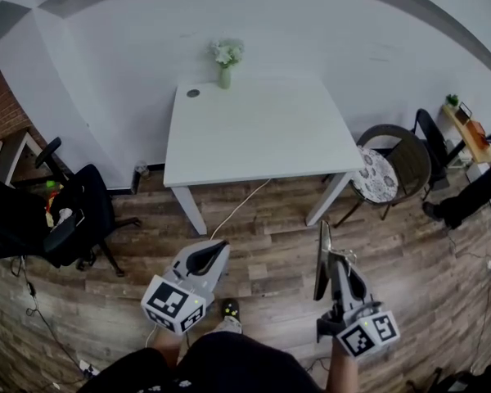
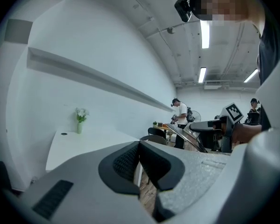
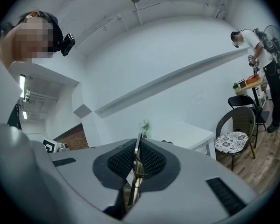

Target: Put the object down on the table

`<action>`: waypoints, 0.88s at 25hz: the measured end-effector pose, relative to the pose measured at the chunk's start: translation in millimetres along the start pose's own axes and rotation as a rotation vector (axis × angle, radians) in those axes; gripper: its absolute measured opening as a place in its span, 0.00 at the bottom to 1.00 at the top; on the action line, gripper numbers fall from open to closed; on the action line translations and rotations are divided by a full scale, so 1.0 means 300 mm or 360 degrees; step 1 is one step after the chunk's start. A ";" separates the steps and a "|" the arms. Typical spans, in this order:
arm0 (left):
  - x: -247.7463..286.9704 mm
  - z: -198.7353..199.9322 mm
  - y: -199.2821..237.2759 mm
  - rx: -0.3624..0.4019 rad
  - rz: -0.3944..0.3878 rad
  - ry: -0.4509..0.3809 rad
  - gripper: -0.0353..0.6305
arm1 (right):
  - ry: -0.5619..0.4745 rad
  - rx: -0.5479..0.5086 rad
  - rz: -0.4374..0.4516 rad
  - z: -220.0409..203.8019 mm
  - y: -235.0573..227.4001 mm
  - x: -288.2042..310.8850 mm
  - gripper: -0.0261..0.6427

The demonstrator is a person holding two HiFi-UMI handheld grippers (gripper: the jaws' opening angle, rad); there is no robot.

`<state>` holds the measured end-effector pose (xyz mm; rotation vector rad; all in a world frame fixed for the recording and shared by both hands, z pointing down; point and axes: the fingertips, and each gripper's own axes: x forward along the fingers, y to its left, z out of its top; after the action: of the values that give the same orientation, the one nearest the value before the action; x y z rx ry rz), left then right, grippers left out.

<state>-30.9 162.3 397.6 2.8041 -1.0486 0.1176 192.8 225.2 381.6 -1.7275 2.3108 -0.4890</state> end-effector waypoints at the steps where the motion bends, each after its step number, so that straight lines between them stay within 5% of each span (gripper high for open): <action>1: 0.011 0.004 0.021 0.0006 -0.0006 -0.0001 0.05 | -0.0001 -0.0002 -0.0003 0.001 0.000 0.022 0.05; 22: 0.151 0.049 0.411 -0.0024 -0.0049 -0.0010 0.05 | -0.0017 -0.0036 -0.0057 0.009 0.034 0.416 0.05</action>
<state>-77.5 38.7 402.2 2.8079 -1.0026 0.0970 148.9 108.1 378.3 -1.7801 2.2906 -0.4608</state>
